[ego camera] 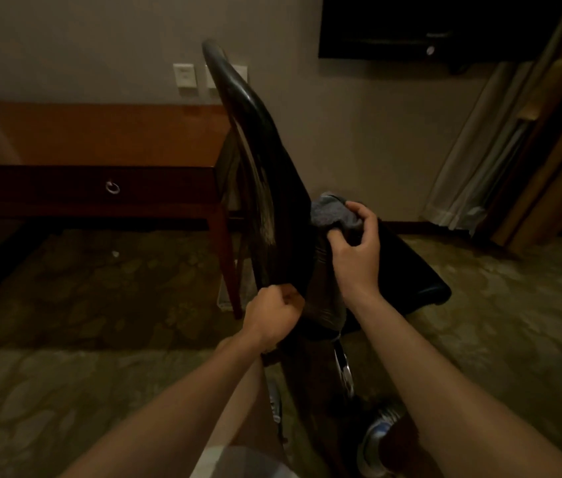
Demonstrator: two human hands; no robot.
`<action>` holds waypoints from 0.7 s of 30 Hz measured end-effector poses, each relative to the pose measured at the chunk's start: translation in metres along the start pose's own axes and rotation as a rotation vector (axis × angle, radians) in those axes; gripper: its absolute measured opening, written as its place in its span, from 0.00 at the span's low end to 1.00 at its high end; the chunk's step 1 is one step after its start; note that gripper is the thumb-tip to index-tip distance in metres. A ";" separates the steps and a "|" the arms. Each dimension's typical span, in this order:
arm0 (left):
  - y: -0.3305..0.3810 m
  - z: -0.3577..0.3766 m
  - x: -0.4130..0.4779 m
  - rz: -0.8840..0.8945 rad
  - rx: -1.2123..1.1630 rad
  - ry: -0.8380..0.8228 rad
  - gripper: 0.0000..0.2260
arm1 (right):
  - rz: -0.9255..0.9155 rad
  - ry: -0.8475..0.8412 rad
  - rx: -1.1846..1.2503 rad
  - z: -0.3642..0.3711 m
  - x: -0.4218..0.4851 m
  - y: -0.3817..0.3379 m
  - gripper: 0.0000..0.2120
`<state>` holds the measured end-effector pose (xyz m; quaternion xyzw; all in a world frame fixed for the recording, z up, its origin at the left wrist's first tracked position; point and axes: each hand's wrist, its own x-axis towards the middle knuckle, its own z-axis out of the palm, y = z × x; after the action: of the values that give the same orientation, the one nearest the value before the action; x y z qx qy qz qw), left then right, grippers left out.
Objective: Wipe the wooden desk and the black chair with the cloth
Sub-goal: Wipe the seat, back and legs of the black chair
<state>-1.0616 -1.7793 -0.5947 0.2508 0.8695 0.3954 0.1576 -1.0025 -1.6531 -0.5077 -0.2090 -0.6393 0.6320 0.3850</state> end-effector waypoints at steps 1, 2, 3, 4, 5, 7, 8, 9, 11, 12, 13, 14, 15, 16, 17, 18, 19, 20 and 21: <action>0.001 -0.002 -0.001 0.013 -0.002 0.003 0.10 | -0.034 -0.009 -0.008 0.005 -0.001 -0.003 0.20; 0.002 -0.006 -0.002 0.025 0.002 0.009 0.10 | -0.060 -0.013 -0.022 0.010 -0.003 -0.004 0.20; 0.004 -0.008 -0.003 0.040 0.013 0.017 0.09 | -0.074 -0.014 -0.047 0.012 -0.005 -0.002 0.20; 0.005 -0.010 -0.003 0.055 0.029 0.028 0.09 | -0.081 -0.018 -0.083 0.013 -0.006 0.003 0.20; 0.006 -0.013 -0.003 0.068 0.038 0.037 0.08 | -0.075 -0.030 -0.122 0.014 -0.007 0.011 0.21; 0.009 -0.019 -0.003 0.101 0.030 0.046 0.08 | -0.001 -0.058 -0.174 0.012 -0.010 0.025 0.21; 0.010 -0.022 -0.003 0.115 0.020 0.047 0.08 | 0.038 -0.065 -0.189 0.010 -0.012 0.031 0.21; 0.013 -0.028 -0.004 0.126 0.014 0.054 0.07 | 0.056 -0.068 -0.197 0.010 -0.013 0.034 0.21; 0.018 -0.038 -0.006 0.142 0.025 0.090 0.07 | 0.046 -0.076 -0.208 0.011 -0.014 0.033 0.21; 0.021 -0.043 -0.007 0.153 0.034 0.112 0.07 | 0.034 -0.080 -0.203 0.014 -0.013 0.030 0.20; 0.024 -0.047 -0.008 0.168 0.039 0.134 0.07 | 0.022 -0.086 -0.191 0.016 -0.011 0.025 0.20; 0.028 -0.053 -0.010 0.186 0.042 0.163 0.07 | 0.002 -0.095 -0.178 0.019 -0.008 0.019 0.20; 0.033 -0.058 -0.010 0.208 0.044 0.198 0.07 | -0.022 -0.106 -0.168 0.023 -0.005 0.013 0.20; 0.037 -0.064 -0.010 0.233 0.048 0.239 0.07 | -0.047 -0.120 -0.164 0.026 -0.001 0.007 0.20; 0.042 -0.070 -0.010 0.266 0.052 0.284 0.07 | -0.072 -0.135 -0.160 0.031 0.003 0.001 0.20; 0.047 -0.076 -0.009 0.301 0.055 0.332 0.07 | -0.097 -0.147 -0.156 0.034 0.006 -0.005 0.20; 0.053 -0.085 -0.009 0.337 0.061 0.383 0.06 | -0.119 -0.156 -0.149 0.039 0.009 -0.012 0.21; 0.058 -0.093 -0.008 0.370 0.069 0.431 0.06 | -0.137 -0.163 -0.143 0.043 0.011 -0.017 0.21; 0.064 -0.102 -0.007 0.404 0.079 0.479 0.07 | -0.150 -0.166 -0.136 0.047 0.014 -0.022 0.21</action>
<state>-1.0838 -1.8094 -0.4799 0.3239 0.8292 0.4325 -0.1432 -1.0417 -1.6758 -0.4784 -0.1333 -0.7242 0.5718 0.3618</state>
